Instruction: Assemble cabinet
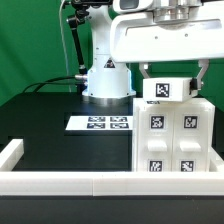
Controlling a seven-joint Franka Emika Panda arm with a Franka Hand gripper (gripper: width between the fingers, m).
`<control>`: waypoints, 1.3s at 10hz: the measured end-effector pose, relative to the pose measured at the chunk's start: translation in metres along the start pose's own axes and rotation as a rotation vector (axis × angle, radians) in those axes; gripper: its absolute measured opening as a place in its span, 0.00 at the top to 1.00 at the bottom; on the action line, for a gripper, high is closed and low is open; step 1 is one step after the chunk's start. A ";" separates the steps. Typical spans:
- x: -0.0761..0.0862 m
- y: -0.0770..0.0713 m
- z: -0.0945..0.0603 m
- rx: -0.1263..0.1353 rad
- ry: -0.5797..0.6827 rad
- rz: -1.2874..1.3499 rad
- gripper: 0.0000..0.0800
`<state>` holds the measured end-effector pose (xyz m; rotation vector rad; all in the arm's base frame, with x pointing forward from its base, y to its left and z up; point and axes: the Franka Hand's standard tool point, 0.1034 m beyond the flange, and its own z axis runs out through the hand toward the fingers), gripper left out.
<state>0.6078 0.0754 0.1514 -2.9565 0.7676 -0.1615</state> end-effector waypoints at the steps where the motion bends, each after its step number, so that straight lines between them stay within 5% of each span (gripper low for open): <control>1: 0.000 -0.001 0.000 0.001 0.000 0.093 0.30; 6: 0.000 -0.003 0.000 0.036 -0.025 0.480 0.30; 13: -0.004 -0.009 0.001 0.034 -0.042 0.871 0.30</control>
Offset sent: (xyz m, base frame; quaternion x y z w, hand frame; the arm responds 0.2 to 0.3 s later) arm 0.0004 -0.0041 -0.0024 -0.0093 -0.0191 0.2493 0.9682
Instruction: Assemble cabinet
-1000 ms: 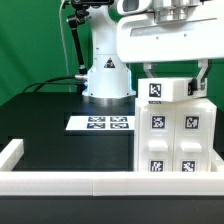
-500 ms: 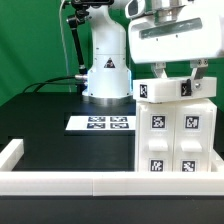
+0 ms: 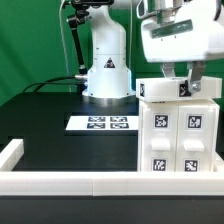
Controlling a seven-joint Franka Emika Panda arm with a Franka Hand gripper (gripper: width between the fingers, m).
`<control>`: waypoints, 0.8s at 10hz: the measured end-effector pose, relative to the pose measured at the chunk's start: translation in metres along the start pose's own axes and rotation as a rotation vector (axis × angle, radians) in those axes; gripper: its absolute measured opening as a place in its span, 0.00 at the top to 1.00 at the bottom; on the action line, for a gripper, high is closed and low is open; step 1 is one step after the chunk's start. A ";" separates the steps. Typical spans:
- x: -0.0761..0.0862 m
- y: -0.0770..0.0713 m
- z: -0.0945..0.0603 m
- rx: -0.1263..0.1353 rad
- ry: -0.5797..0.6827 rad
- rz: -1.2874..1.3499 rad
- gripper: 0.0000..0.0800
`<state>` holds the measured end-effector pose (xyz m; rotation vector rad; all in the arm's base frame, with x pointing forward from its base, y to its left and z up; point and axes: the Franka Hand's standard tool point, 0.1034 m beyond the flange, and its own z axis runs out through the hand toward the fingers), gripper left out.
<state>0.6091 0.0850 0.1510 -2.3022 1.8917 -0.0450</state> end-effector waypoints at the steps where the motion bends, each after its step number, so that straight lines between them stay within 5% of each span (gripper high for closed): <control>1: 0.000 0.000 0.000 0.002 -0.004 0.018 0.30; 2: -0.002 -0.001 0.000 0.006 -0.010 0.059 0.30; 4: -0.003 0.000 0.000 0.005 -0.010 0.042 0.08; 5: -0.002 0.000 -0.004 0.007 -0.013 0.016 0.08; 8: -0.004 -0.001 -0.031 0.053 -0.052 0.004 0.01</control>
Offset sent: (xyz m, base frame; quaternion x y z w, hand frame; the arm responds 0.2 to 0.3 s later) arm 0.0000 0.0000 0.0000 0.0000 0.0000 0.0000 1.0000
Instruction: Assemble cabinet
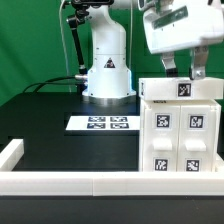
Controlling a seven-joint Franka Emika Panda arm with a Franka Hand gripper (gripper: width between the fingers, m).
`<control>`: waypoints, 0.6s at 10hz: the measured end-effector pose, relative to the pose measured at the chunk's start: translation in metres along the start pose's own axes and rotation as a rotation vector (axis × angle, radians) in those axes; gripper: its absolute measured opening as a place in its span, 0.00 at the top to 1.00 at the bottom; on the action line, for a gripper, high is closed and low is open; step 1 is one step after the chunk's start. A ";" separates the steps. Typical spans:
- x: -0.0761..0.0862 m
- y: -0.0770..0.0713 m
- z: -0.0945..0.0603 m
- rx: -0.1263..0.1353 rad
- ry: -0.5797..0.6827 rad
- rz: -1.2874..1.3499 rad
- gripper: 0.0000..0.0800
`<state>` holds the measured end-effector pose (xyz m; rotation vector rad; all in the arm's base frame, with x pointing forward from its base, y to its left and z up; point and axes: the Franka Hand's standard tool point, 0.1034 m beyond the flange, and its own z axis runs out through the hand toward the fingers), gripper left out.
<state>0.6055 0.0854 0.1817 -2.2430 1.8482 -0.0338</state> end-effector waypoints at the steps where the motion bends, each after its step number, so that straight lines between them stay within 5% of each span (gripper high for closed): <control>1: -0.001 -0.004 -0.009 0.021 -0.015 0.015 0.00; 4: -0.003 -0.005 -0.010 0.026 -0.024 -0.001 0.00; 6: -0.007 -0.005 -0.006 -0.015 0.023 -0.246 0.00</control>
Offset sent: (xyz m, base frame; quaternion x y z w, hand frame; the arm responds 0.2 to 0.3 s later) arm 0.0000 0.0000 0.0000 0.0000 0.0000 0.0000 1.0000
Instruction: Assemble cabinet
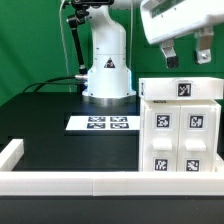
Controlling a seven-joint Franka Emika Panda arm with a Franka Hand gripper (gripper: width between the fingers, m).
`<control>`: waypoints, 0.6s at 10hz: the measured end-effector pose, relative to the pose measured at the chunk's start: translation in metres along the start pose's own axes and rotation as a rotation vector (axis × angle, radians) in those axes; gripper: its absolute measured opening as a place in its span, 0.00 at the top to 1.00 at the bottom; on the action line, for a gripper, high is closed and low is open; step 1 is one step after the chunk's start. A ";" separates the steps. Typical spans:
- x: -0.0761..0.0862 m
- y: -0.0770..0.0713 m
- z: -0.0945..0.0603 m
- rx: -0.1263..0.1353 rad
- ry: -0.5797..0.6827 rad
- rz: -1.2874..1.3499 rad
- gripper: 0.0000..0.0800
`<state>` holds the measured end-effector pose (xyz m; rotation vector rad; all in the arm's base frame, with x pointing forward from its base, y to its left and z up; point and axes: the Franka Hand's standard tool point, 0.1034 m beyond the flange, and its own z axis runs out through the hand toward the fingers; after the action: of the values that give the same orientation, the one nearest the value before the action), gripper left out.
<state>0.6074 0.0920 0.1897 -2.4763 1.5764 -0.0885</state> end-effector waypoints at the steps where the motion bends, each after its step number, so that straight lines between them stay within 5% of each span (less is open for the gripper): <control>1: -0.001 -0.002 -0.001 -0.005 0.011 -0.138 0.00; 6: -0.003 -0.003 0.001 -0.021 0.008 -0.697 0.00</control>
Offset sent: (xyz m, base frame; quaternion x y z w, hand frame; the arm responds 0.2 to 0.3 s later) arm -0.0002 0.0028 0.0057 -0.0215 -0.0019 -0.3010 0.9534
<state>0.6084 0.0964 0.1892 -2.9141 0.6488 -0.1834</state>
